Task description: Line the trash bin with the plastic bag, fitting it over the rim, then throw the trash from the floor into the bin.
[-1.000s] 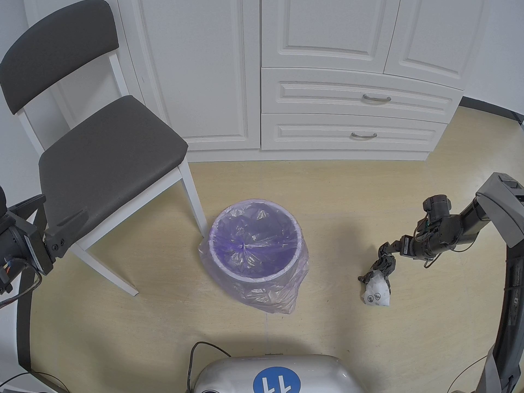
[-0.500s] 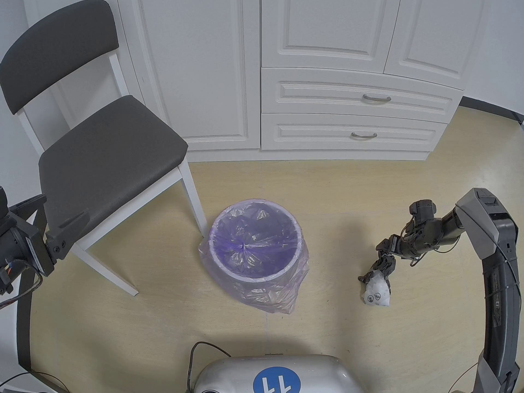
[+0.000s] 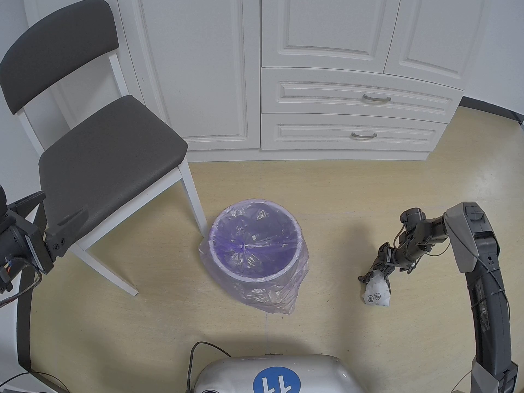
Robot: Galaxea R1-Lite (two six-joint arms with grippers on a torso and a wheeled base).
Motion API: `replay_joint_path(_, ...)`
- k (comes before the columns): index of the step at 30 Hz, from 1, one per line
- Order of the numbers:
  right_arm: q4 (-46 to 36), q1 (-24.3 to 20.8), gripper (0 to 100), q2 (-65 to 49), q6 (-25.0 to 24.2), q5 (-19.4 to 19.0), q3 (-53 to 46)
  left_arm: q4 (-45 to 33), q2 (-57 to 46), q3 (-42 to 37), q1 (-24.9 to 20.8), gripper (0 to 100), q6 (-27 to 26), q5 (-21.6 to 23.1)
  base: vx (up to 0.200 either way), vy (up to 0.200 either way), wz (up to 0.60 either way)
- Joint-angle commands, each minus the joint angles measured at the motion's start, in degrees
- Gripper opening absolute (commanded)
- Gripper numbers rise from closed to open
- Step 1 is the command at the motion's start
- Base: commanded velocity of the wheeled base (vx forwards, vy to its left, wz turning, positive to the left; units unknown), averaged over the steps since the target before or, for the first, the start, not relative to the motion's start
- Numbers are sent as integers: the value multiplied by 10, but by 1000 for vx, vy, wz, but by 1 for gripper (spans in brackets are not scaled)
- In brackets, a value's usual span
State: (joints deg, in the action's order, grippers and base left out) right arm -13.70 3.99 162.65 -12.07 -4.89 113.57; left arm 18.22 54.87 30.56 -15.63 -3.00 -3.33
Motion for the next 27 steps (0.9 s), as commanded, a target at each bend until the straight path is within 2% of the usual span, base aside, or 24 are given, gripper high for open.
replay_joint_path(1,-1,-1,100,50,37,23,10,1,4,0,1,100,1,0,0,0,0)
replay_joint_path(16,15,-3,100,55,40,24,10,1,1,-2,-2,100,-2,0,0,0,0)
replay_joint_path(17,14,-3,0,55,40,24,10,1,1,-2,-3,100,-2,0,0,0,0)
replay_joint_path(27,14,-5,0,53,42,26,10,1,5,-9,-5,100,-3,0,0,0,0)
